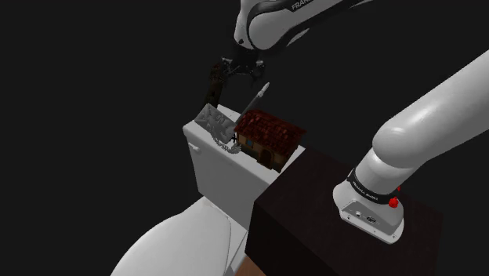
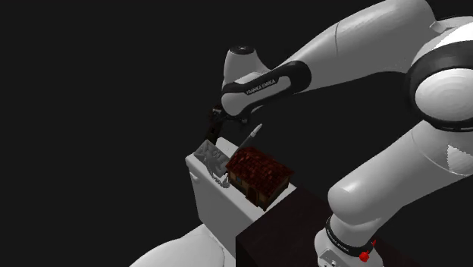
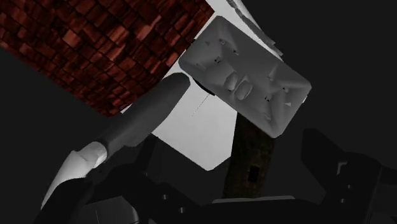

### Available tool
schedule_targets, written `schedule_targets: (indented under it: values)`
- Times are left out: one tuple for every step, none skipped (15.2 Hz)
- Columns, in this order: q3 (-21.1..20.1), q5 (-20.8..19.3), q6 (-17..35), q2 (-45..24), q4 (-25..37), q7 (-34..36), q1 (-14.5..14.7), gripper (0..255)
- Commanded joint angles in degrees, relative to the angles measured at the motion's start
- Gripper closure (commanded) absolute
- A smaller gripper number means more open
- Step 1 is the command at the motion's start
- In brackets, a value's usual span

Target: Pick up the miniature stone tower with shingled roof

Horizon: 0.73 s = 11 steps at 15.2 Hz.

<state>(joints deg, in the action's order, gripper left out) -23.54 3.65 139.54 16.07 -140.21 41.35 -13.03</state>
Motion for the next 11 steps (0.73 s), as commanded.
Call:
schedule_targets:
  values:
    - [-2.53,-4.54,3.89,-4.57,1.75,7.01,-2.51,0]
    - [-3.62,-7.46,5.27,-6.94,3.01,10.74,-3.78,0]
    - [-4.55,-10.75,6.43,-9.36,4.39,14.71,-4.95,0]
    - [-5.37,-14.33,7.35,-11.81,5.89,18.86,-6.06,0]
    - [-5.98,-18.16,8.02,-14.29,7.51,23.16,-6.97,0]
    - [-6.12,-22.10,8.44,-16.77,9.26,27.50,-7.42,0]
    - [-5.96,-26.00,8.63,-19.23,11.11,31.77,-7.56,0]
    - [-5.41,-29.71,8.62,-21.64,13.05,35.85,-7.31,0]
    - [-4.48,-33.10,8.46,-23.95,15.07,39.67,-6.64,0]
    - [-3.45,-36.17,8.20,-26.18,17.13,43.21,-5.88,0]
    - [-2.31,-38.91,7.86,-28.33,19.24,46.47,-4.99,0]
